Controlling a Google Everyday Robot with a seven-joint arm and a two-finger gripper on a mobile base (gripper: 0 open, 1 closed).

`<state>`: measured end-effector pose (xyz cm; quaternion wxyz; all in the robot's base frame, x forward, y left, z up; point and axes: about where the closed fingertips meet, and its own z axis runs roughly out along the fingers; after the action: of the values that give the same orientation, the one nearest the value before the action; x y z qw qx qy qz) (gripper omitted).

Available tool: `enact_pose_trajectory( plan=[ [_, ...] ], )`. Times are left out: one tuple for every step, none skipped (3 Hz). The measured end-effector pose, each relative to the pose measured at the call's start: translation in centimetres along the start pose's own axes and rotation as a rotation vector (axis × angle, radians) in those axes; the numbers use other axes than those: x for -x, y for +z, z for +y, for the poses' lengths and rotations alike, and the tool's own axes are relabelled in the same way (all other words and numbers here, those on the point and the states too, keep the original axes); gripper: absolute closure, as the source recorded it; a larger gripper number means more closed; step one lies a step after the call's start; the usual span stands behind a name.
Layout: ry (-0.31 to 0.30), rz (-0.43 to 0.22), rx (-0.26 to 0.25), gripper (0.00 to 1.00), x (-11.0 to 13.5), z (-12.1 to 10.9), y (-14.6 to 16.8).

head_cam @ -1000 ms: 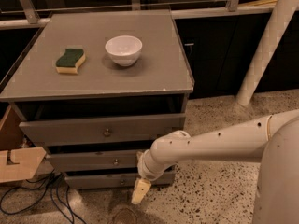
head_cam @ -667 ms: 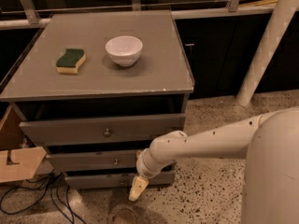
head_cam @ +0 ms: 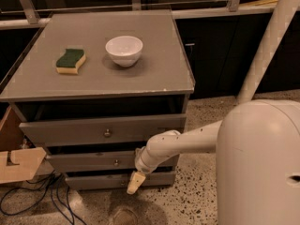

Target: Open middle drawer

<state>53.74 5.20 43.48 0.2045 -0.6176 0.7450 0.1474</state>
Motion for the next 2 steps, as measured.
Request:
enact_pose_trajectory(
  plan=[
    [0.002, 0.003, -0.009, 0.0, -0.5, -0.9, 0.62],
    [-0.012, 0.008, -0.018, 0.0, -0.54, -1.64, 0.85]
  ],
)
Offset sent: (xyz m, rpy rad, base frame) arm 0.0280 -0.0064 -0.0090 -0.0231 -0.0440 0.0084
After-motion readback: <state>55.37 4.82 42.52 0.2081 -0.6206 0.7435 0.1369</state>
